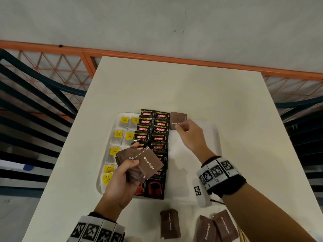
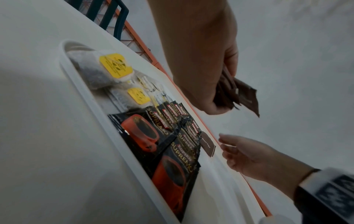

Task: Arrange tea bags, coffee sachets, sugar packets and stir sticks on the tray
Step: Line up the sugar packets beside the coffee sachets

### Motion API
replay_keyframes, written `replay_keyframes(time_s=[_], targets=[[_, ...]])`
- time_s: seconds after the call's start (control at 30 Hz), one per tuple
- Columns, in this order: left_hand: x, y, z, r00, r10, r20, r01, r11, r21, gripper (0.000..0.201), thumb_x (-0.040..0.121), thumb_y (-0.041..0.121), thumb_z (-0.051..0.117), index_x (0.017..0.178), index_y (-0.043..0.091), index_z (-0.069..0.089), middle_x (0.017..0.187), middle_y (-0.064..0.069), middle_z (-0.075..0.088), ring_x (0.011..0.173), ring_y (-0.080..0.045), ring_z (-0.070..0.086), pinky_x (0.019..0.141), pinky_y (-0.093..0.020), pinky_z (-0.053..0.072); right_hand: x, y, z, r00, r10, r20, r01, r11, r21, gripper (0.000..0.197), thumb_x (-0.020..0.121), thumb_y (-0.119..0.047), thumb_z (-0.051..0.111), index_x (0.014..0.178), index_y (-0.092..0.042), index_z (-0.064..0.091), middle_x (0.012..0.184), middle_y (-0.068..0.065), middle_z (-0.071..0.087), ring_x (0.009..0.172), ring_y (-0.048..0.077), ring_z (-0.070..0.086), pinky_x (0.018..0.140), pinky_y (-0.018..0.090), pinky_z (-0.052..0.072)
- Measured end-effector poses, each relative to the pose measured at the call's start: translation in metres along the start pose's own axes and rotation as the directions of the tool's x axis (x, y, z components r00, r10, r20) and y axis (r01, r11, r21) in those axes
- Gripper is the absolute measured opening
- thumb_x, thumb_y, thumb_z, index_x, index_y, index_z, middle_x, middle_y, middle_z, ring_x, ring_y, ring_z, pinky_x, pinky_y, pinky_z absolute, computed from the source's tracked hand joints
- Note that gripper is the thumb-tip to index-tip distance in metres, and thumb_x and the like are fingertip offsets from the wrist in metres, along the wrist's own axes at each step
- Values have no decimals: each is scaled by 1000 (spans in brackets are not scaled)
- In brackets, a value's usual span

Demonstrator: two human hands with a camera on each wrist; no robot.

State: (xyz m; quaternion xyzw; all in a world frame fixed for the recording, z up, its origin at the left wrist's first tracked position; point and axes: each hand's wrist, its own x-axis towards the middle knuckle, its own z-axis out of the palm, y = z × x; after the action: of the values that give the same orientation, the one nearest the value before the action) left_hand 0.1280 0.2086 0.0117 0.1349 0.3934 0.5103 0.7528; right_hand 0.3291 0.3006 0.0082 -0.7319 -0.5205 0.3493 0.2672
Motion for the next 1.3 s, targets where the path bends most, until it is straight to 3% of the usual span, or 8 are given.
replay_keyframes(time_s=[0.07,0.13,0.27,0.6,0.77,0.83,1.03,1.3], targets=[[0,0,0,999,26,-25,-26,1000,10,46,71,7,47,115,20,58,93,-5,73,83,-14,70,68,-25,56,-26,-14,-3,967,-11,255,3,1000,29,31,94,-42,45,90,-14,58,78,-4,58,69,9,53,65,19,37],[0,-1,-1,997,55,-50,-54,998,25,46,74,5,47,116,20,57,95,-4,73,85,-14,69,72,-24,56,-49,-23,-5,867,0,498,-58,993,101,41,91,-51,41,86,-15,60,74,-4,61,64,8,56,60,18,39],[-2,0,0,995,82,-51,-78,994,72,41,86,-3,39,110,23,59,93,-6,73,85,-15,69,75,-25,56,-75,-23,4,762,-10,648,-133,976,171,32,83,-47,59,92,-16,59,78,-6,63,65,5,59,57,17,44],[-3,1,5,998,26,-54,-24,999,26,55,71,7,53,123,22,55,89,-2,71,75,-9,69,58,-18,54,-60,-8,0,898,-115,425,-143,838,527,10,86,-7,61,93,-13,61,86,1,68,74,11,64,69,20,53],[-3,3,3,998,-9,-56,10,1000,7,55,73,7,52,126,23,53,116,-19,61,100,-28,62,63,-22,55,-19,19,-13,994,-16,111,-22,942,336,17,83,-7,64,82,-23,61,78,2,67,71,18,60,67,24,46],[-2,2,3,998,-19,-61,19,1000,10,55,73,7,52,126,22,53,118,-22,59,95,-29,64,64,-23,56,-2,27,-16,999,-14,51,2,976,217,10,83,-10,65,86,-19,62,76,-1,65,70,14,56,67,18,42],[-1,0,2,998,-20,-54,21,999,29,56,71,8,53,126,20,53,118,-23,59,83,-28,68,61,-26,57,29,28,-19,996,-59,71,62,998,-28,18,83,-12,65,101,-10,61,79,4,60,71,13,51,56,7,36],[1,0,-2,999,-15,-52,17,999,29,51,69,6,58,118,22,58,107,-12,65,79,-21,69,57,-27,56,39,30,-10,997,-66,38,67,998,-16,23,81,-6,68,101,-4,57,63,-4,52,61,2,48,55,2,38]])
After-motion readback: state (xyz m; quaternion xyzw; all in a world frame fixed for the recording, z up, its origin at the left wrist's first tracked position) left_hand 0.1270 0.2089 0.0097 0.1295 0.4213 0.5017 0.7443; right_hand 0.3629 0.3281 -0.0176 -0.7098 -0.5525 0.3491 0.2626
